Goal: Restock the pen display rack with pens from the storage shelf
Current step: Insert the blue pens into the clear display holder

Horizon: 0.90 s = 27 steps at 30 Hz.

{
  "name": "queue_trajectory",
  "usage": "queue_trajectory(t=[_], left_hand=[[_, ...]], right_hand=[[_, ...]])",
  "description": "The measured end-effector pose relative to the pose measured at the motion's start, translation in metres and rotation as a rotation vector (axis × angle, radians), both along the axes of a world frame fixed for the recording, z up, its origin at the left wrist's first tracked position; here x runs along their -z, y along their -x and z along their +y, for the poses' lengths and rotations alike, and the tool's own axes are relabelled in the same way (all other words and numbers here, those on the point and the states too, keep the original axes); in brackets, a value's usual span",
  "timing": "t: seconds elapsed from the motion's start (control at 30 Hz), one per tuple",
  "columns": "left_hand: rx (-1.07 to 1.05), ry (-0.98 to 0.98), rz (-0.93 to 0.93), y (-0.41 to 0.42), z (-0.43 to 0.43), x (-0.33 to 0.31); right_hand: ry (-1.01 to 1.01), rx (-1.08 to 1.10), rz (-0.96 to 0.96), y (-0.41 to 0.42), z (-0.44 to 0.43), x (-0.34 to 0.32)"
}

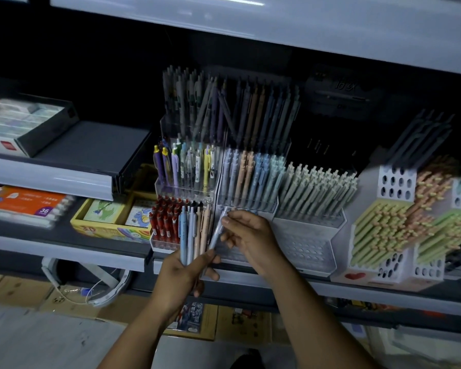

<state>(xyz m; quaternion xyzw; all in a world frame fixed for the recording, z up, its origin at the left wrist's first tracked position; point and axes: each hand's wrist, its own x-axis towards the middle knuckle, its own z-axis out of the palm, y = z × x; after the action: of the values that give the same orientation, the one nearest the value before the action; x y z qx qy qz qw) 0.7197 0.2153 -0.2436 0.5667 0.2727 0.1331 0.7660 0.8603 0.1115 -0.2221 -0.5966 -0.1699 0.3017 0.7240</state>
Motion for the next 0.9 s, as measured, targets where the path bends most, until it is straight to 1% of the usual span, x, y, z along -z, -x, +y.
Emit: queue_trajectory(t=[0.1,0.13,0.2,0.33,0.43,0.53,0.67,0.8,0.9], left_hand=[[-0.054,0.028,-0.015,0.003,0.002,-0.002],[-0.074,0.038,-0.018,0.004,0.004,-0.002],[-0.096,0.046,-0.018,0.007,0.007,-0.002],[-0.09,0.027,-0.023,0.016,0.009,-0.004],[-0.074,0.007,-0.031,0.019,0.009,-0.006],[-0.079,-0.01,-0.038,0.02,0.01,-0.009],[-0.102,0.037,-0.062,0.025,0.007,-0.013],[-0.138,0.097,-0.074,0.03,0.006,-0.012],[-0.148,0.104,-0.073,0.03,0.005,-0.012]], right_hand=[[-0.093,0.121,0.075,-0.006,0.0,-0.002],[-0.105,0.174,0.073,-0.009,-0.001,-0.002],[-0.074,0.268,0.002,-0.015,-0.001,-0.002],[0.071,0.373,-0.236,-0.024,0.006,0.002],[0.185,0.366,-0.386,-0.027,0.013,0.013],[0.306,0.305,-0.549,-0.028,0.017,0.026],[0.419,0.215,-0.725,-0.03,0.018,0.037],[0.511,0.217,-0.834,-0.026,0.022,0.042],[0.538,0.215,-0.828,-0.024,0.027,0.049]])
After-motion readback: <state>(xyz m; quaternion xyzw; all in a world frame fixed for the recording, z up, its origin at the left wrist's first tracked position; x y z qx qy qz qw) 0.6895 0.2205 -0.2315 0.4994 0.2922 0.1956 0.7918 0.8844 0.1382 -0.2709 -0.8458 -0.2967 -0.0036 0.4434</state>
